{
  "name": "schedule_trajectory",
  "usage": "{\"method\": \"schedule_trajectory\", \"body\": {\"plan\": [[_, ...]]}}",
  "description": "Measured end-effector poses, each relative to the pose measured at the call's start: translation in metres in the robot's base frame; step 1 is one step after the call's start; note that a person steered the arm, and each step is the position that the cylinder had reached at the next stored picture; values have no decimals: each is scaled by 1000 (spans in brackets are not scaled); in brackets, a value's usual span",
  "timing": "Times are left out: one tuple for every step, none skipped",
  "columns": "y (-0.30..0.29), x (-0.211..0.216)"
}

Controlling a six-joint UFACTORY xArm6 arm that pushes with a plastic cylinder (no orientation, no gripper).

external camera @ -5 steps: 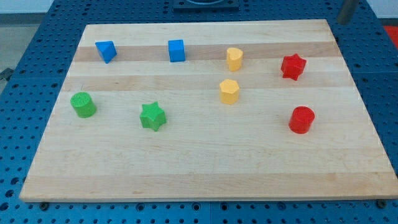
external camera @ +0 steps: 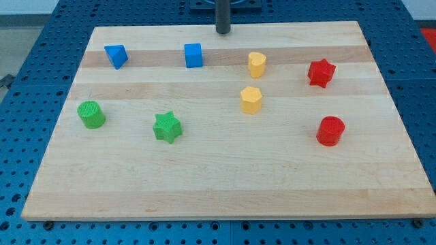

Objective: Push the blue cube diagonal to the green star

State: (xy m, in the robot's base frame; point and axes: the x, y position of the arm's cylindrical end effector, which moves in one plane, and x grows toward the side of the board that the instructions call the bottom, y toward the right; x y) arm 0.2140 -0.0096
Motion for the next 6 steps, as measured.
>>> {"method": "schedule_trajectory", "body": {"plan": [[0, 20], [-4, 27], [-27, 26], [-54, 22], [-76, 29], [-76, 45]]}}
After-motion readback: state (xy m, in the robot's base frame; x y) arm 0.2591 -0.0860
